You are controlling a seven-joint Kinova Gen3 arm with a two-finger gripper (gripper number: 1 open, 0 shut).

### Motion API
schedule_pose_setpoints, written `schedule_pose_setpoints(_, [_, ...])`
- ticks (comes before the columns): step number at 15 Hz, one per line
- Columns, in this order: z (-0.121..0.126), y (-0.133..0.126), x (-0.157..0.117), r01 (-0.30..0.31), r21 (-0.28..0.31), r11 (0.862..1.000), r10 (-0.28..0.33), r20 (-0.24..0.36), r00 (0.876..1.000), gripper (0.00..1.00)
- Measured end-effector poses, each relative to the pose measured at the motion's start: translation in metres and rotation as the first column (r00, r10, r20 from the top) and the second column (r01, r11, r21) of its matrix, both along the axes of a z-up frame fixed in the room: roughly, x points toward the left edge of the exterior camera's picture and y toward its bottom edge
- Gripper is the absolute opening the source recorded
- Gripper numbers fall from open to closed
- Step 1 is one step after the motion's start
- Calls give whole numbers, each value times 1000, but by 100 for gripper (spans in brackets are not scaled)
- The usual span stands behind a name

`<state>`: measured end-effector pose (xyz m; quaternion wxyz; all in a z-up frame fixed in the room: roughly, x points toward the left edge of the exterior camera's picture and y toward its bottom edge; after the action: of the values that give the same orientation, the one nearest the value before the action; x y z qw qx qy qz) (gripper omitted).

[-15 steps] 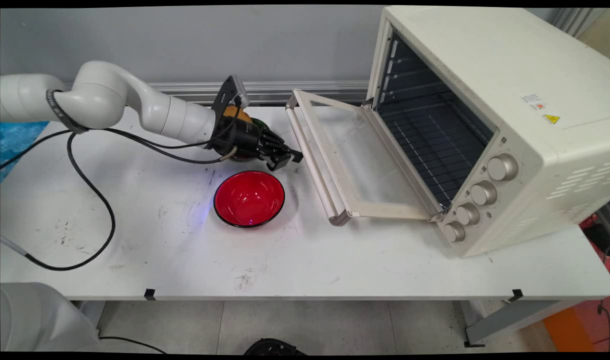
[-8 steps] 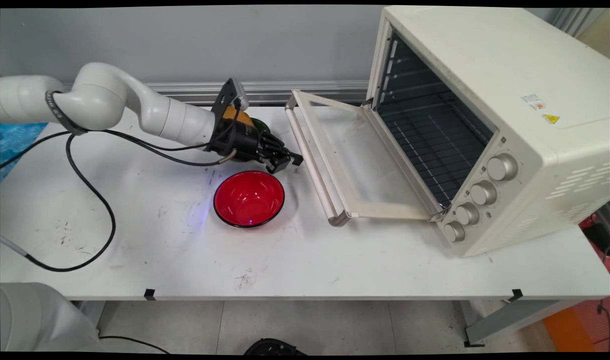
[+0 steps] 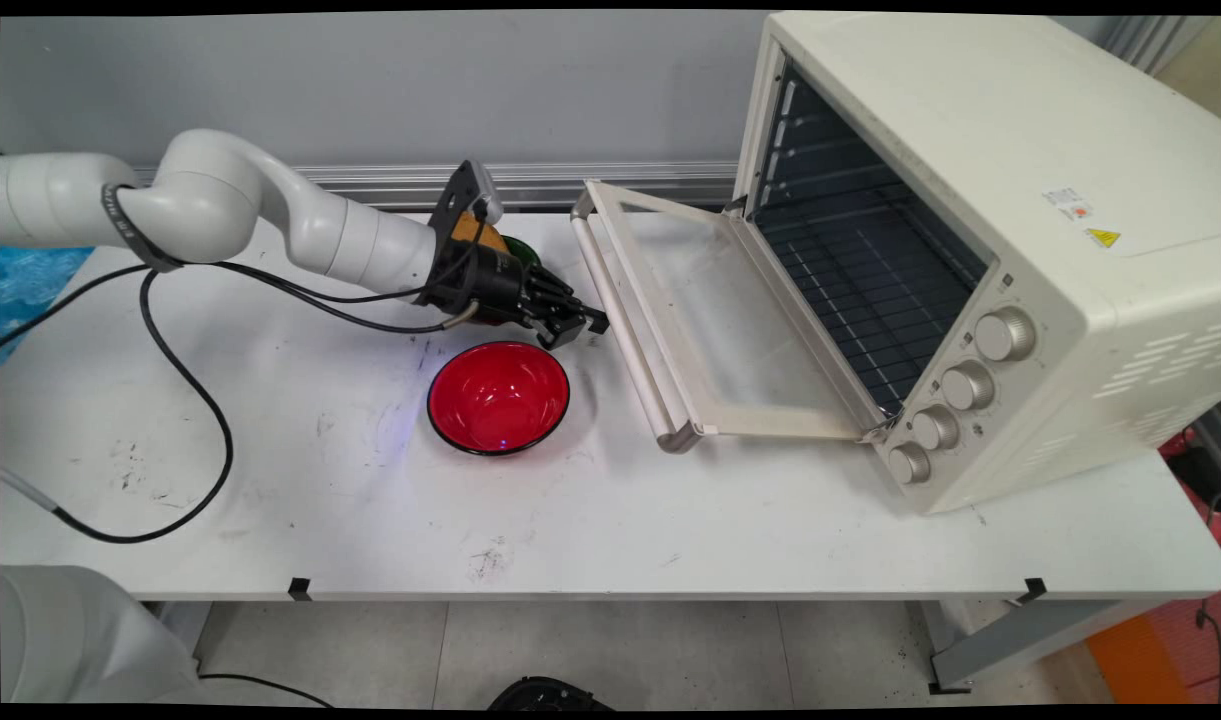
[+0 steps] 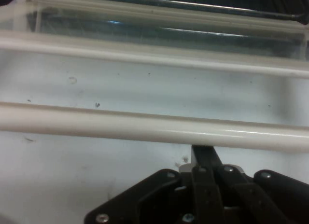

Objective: Close the oven

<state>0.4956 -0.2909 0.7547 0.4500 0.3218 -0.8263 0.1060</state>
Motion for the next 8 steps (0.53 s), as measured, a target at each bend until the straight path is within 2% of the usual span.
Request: schedule_pose_setpoints(8, [-11, -7, -3, 2, 5, 1000, -2, -1, 1000, 0])
